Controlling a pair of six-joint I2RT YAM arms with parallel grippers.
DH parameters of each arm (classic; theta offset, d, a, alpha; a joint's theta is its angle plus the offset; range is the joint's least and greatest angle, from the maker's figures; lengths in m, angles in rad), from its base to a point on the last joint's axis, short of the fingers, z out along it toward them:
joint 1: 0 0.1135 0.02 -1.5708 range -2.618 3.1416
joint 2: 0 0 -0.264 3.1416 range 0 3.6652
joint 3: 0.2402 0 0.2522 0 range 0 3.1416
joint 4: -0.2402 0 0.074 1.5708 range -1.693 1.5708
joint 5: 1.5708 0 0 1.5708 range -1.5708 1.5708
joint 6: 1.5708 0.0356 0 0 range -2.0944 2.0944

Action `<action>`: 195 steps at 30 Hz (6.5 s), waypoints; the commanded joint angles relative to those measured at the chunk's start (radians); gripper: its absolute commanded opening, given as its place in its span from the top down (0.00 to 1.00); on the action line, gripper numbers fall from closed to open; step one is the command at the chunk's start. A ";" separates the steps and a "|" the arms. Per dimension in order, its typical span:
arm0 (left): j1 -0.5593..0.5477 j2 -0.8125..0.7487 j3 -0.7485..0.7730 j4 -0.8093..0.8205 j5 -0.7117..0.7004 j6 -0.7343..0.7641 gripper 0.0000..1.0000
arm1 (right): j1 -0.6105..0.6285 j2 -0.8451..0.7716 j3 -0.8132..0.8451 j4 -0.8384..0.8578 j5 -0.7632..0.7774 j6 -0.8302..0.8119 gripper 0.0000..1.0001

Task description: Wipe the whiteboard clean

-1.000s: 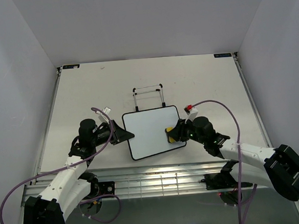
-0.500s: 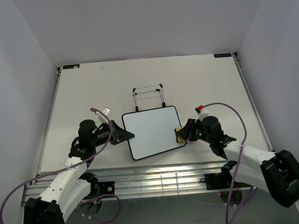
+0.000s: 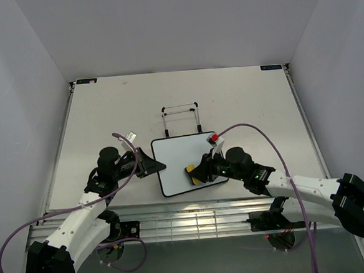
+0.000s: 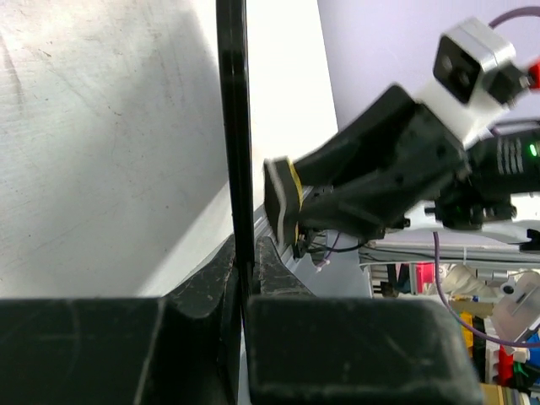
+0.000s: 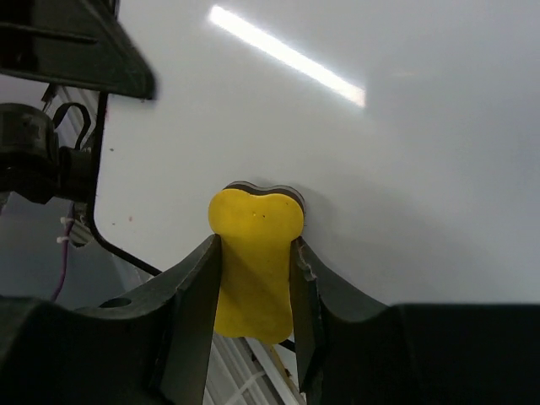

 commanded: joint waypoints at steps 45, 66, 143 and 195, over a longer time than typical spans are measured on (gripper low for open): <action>-0.102 -0.034 0.023 0.018 -0.147 -0.079 1.00 | 0.394 0.235 0.219 -0.053 0.548 -0.071 0.62; -0.110 -0.023 0.055 -0.029 -0.059 0.016 1.00 | -0.264 0.206 0.068 -0.200 0.142 -0.237 0.62; -0.115 -0.173 0.146 -0.217 -0.110 0.160 1.00 | -0.805 -0.133 0.203 -0.586 -0.164 -0.225 0.62; -0.032 0.218 0.571 0.253 0.183 0.478 1.00 | -0.813 -0.367 0.279 -0.737 -0.389 -0.315 0.13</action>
